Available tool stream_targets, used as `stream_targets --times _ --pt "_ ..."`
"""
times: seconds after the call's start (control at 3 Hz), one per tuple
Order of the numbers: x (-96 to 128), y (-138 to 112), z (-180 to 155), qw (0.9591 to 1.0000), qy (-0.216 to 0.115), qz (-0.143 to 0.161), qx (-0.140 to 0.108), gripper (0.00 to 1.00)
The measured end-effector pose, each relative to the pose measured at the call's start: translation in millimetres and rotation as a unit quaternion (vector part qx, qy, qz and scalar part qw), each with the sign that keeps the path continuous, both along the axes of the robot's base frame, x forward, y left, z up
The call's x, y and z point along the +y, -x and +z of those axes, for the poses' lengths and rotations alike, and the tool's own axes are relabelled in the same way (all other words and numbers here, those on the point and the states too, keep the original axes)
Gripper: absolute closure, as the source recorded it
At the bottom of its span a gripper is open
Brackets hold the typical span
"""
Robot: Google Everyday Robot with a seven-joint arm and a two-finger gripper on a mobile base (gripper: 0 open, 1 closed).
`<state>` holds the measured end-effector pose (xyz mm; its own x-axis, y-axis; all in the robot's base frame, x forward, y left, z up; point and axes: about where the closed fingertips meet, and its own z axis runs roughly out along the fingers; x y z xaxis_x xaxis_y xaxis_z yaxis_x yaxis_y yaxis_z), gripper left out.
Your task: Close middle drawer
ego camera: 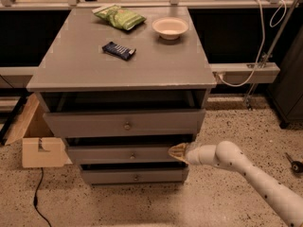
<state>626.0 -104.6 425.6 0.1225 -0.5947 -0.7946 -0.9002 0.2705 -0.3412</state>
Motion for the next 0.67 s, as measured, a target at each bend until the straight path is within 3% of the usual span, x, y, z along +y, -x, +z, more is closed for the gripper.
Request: stream_targets --times 0.33,0.67 --pt "-8.6 8.7 -1.2 1.0000 -0.004 -0.003 -0.002 1.00" --pt "-36.1 43.6 -7.2 0.9993 -0.002 -0.023 0.029 1.00"
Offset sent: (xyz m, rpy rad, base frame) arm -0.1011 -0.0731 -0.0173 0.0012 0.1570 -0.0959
